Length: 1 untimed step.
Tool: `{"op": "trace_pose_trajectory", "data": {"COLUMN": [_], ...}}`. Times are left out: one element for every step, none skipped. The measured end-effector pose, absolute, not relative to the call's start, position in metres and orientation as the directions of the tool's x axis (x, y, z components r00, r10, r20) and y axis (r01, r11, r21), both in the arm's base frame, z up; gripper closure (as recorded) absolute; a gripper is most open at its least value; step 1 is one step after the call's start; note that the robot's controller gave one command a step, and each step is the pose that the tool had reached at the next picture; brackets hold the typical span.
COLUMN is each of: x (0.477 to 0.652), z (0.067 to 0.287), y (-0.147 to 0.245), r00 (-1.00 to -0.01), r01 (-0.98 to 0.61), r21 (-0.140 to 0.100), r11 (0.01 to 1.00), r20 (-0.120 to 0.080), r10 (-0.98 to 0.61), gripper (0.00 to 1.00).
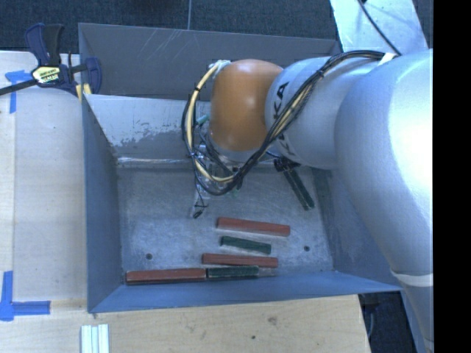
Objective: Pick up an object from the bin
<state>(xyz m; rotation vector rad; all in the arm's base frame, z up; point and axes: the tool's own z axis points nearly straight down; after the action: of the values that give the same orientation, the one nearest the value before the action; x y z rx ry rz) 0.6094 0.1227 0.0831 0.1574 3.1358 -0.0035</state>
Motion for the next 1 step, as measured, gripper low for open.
{"op": "trace_pose_trajectory", "data": {"x": [0.6158], "z": [0.1007], "y": [0.0212], "r00": [-0.991], "r01": [0.134], "r21": [-0.003], "r11": [0.991], "r20": [-0.007], "r10": [0.134], "gripper": [0.00]}}
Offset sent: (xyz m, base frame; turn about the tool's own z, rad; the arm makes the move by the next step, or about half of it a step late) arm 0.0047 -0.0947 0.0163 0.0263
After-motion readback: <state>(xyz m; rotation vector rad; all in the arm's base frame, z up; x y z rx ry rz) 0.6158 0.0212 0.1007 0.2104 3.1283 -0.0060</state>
